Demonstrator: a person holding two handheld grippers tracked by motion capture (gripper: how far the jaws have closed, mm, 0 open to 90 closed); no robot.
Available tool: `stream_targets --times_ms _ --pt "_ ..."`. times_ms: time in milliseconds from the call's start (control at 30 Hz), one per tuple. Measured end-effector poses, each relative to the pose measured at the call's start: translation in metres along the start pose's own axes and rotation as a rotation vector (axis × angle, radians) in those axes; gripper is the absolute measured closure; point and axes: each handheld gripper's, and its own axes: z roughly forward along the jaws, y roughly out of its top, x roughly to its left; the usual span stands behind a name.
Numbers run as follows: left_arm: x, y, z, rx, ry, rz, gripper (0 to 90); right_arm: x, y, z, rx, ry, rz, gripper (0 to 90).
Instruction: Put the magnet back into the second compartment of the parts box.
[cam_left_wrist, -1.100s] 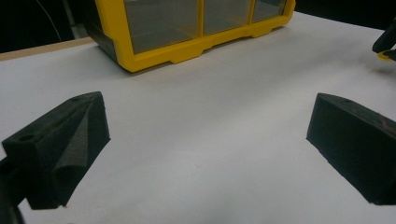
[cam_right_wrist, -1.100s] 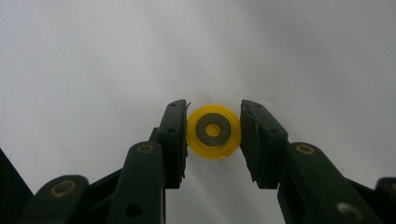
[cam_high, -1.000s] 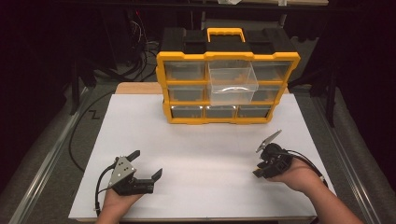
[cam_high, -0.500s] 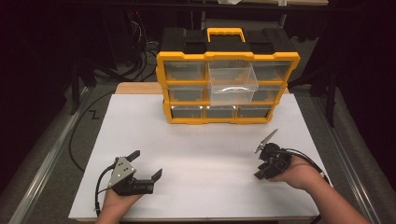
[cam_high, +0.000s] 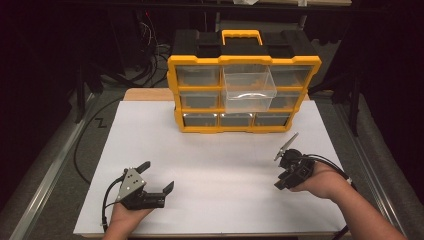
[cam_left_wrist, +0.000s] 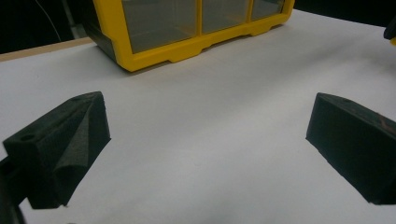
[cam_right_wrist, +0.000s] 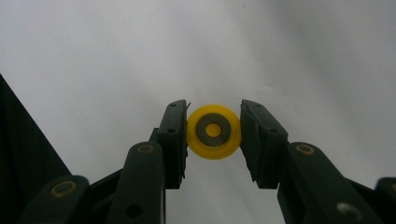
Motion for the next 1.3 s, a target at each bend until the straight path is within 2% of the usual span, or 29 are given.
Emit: stream_targets --times_ms 167,300,700,767,1300 --pt "0.000 0.000 0.000 0.000 0.003 0.003 0.6 -0.001 0.001 -0.009 0.007 -0.001 -0.012 64.8" --pt "0.000 0.000 -0.001 -0.004 0.003 0.007 0.6 -0.003 0.003 -0.018 -0.002 0.023 -0.017 64.8" --pt "-0.001 0.000 0.000 0.000 -0.002 0.003 0.6 -0.002 0.009 -0.037 0.004 0.038 -0.025 64.8" --pt "-0.001 0.000 0.000 0.002 -0.005 0.004 0.6 -0.001 0.011 -0.040 0.010 0.045 -0.040 64.9" --pt "-0.001 0.000 0.000 0.002 -0.008 0.006 0.6 0.001 0.025 -0.063 0.028 0.041 -0.071 64.8"
